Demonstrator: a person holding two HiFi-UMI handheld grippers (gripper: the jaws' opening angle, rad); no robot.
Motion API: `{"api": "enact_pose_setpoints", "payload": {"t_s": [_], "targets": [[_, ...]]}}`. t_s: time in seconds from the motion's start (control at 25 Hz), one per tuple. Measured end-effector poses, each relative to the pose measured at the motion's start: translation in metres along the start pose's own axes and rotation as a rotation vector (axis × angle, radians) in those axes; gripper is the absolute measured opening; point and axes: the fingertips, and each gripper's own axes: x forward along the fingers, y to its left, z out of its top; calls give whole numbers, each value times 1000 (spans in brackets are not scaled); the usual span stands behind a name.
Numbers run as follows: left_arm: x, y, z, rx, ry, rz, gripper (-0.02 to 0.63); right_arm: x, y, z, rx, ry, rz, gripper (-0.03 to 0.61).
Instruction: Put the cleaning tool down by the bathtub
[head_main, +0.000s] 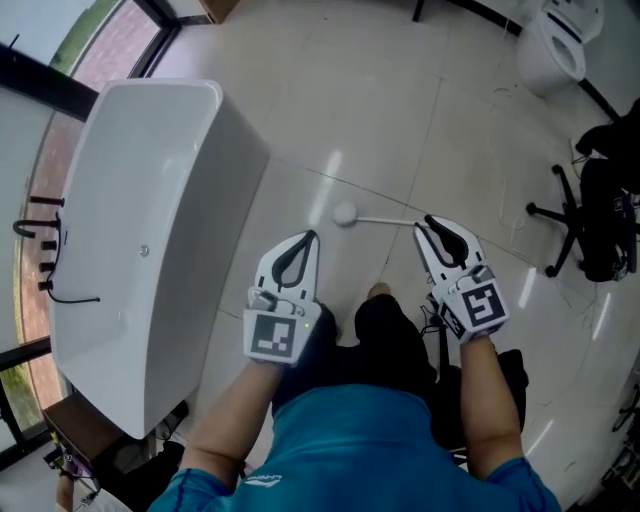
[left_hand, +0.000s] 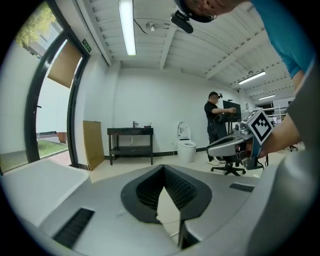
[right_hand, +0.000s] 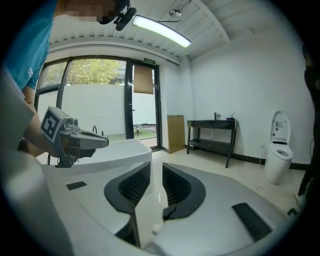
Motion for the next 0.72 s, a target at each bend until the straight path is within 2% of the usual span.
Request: {"api": "enact_pose_setpoints", "payload": {"t_s": [0.2, 0.4, 0.6, 0.72], "targets": [[47, 13, -67, -5, -4, -4, 0, 45, -25, -71, 16, 25, -20, 110], [84, 14, -133, 38, -25, -15, 0, 75, -40, -154, -11, 63, 12, 124], [134, 22, -229, 47, -12, 4, 0, 117, -57, -259, -60, 119, 60, 127], [169, 28, -289, 52, -2, 9, 0, 151, -58, -326, -108, 164, 118, 127]]}}
